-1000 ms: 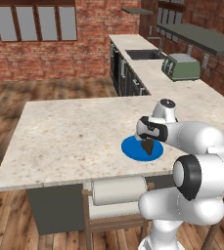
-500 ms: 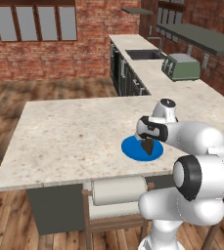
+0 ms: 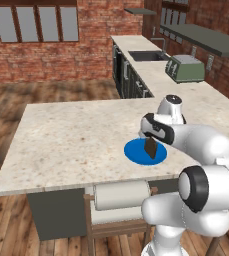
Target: Start the toaster. Once the lever pops up, take the bread to the plate on the dining counter.
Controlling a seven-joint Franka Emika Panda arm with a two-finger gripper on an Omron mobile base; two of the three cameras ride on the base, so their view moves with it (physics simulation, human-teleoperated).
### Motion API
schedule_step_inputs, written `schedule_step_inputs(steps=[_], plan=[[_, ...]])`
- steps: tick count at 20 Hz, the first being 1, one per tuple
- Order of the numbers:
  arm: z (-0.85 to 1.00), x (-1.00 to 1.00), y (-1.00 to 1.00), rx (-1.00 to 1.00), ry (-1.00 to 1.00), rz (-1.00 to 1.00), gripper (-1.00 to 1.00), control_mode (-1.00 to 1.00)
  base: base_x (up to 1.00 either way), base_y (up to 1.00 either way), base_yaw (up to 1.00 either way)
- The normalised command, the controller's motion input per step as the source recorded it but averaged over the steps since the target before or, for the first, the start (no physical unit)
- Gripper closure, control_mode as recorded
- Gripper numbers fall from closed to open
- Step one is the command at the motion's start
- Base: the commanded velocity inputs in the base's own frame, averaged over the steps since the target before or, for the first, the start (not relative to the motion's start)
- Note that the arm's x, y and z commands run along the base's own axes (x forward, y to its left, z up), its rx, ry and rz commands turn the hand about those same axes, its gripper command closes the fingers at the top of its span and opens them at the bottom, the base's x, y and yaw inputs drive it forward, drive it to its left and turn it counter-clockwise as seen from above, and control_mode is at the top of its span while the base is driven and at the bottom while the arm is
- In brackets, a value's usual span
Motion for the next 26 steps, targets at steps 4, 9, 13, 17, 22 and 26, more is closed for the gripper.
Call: schedule_step_inputs(steps=[4,9,13,17,22,26], plan=[[0.42,-0.26,0.04,0.00,0.00,0.00,-1.00,-1.00,0.00,0.00,0.00],[0.46,-0.57,0.15,-0.01,0.00,0.00,-1.00,-1.00,0.00,0.00,0.00],[0.42,-0.75,0.24,-0.03,0.00,-0.01,-1.00,-1.00,0.00,0.00,0.00],[0.27,-0.80,0.23,0.00,0.00,-0.05,-1.00,-1.00,0.00,0.00,0.00],[0.28,-0.81,0.10,0.00,0.00,-0.10,-1.00,-1.00,0.00,0.00,0.00],[0.37,-0.62,0.04,0.00,0.00,-0.09,-1.00,-1.00,0.00,0.00,0.00]])
